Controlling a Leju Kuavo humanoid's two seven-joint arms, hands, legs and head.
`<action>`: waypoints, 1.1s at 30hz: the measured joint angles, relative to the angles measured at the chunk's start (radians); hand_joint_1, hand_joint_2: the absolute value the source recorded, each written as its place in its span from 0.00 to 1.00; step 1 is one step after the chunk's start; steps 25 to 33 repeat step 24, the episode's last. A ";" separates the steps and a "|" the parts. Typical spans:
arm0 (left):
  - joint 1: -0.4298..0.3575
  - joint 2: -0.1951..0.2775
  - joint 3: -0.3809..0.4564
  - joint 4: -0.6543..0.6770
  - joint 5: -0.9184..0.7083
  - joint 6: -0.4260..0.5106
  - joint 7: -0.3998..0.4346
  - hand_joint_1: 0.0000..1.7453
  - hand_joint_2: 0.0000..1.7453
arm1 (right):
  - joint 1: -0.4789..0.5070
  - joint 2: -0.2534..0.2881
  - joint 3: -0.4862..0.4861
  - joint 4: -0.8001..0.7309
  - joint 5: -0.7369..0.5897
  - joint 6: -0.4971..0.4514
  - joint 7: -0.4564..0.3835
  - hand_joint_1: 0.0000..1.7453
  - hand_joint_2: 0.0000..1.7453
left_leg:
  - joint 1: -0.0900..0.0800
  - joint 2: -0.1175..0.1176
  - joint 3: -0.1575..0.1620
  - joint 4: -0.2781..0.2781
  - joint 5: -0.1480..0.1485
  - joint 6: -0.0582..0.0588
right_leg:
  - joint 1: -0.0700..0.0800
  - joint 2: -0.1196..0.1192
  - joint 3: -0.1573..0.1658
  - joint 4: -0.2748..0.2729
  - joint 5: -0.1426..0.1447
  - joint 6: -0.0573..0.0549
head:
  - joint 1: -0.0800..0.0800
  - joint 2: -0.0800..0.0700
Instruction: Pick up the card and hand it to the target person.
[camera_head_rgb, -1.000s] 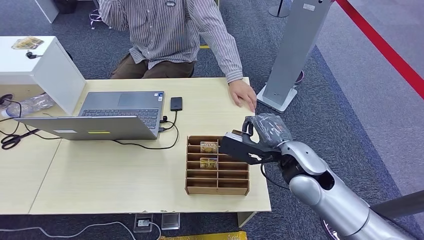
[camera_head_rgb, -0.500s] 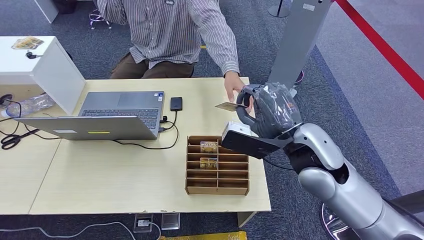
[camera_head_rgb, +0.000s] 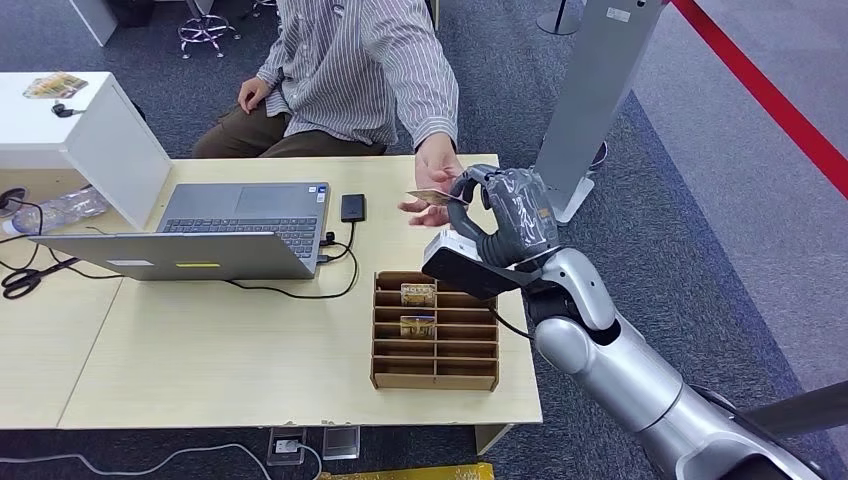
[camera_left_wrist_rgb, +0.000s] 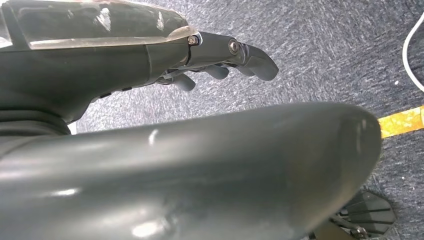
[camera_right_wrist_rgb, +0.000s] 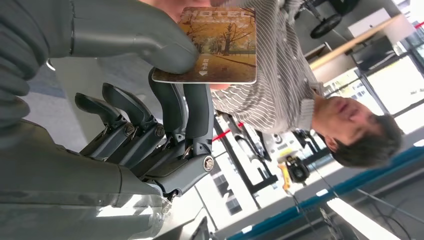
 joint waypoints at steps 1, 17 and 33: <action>0.000 0.000 0.000 0.000 0.000 -0.002 0.001 0.00 0.50 | -0.001 0.006 0.003 0.017 -0.001 -0.004 -0.001 0.50 1.00 | 0.000 0.000 0.000 0.000 0.000 0.000 | 0.000 0.000 0.000 0.000 0.000 0.000 | 0.000 0.000; 0.002 0.000 0.000 0.000 0.027 -0.013 -0.003 0.00 0.00 | 0.017 0.029 0.013 0.108 -0.150 -0.062 -0.001 0.00 1.00 | 0.000 0.000 0.001 0.000 0.000 0.000 | 0.000 0.000 -0.001 0.000 0.000 0.000 | 0.000 0.000; 0.005 0.000 0.001 0.000 0.046 -0.002 0.009 0.00 0.00 | 0.083 0.008 -0.011 0.055 -0.205 -0.058 0.026 0.00 1.00 | 0.000 0.000 0.001 0.000 0.000 0.000 | 0.000 0.000 -0.001 0.000 0.000 0.000 | -0.001 0.000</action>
